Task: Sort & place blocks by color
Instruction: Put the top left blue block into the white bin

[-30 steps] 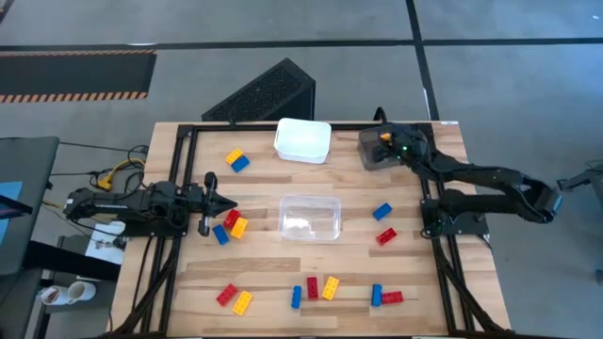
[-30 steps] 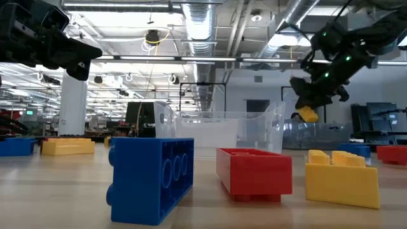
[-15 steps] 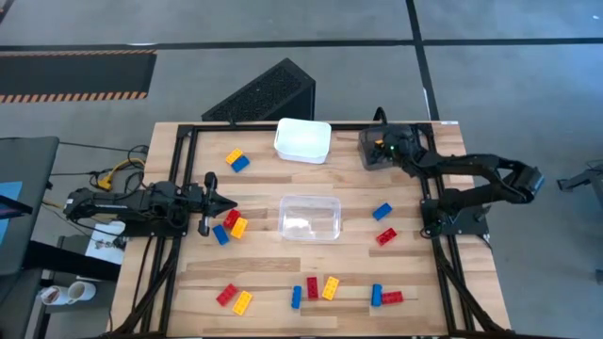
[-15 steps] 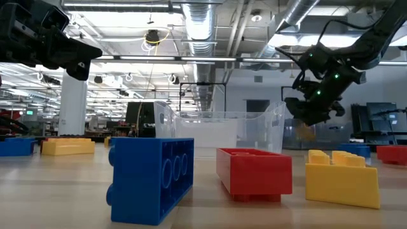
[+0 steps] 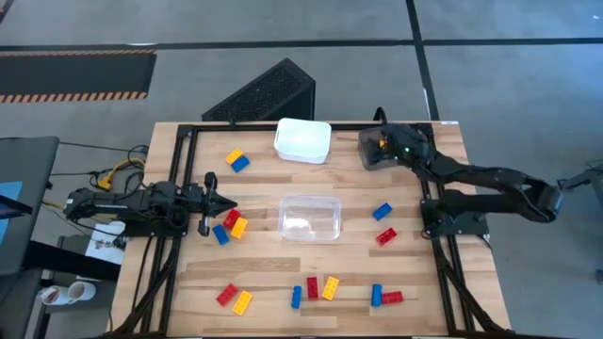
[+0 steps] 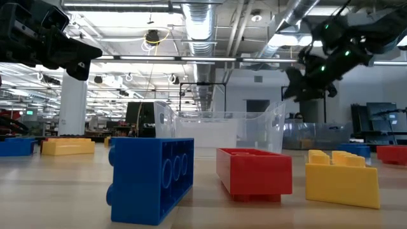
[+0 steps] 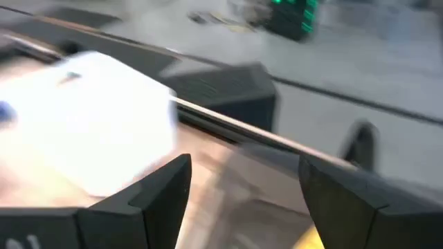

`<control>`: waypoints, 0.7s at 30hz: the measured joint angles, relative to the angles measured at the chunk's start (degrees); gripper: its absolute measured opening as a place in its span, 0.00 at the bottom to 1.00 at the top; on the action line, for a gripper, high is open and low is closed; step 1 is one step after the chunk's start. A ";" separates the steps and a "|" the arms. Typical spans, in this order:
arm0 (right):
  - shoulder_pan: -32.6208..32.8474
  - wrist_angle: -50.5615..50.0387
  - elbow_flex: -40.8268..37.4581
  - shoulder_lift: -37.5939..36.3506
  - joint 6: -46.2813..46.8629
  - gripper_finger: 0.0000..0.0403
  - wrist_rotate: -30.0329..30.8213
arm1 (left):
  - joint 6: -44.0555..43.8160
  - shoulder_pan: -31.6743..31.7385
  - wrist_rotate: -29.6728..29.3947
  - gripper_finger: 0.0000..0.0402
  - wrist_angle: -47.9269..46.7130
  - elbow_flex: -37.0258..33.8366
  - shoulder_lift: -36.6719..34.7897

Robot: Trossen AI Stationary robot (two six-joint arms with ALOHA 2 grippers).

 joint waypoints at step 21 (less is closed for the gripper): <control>26.50 -2.73 3.45 -12.59 -4.95 0.70 -1.22 | 0.00 0.00 0.01 0.00 0.00 0.00 0.00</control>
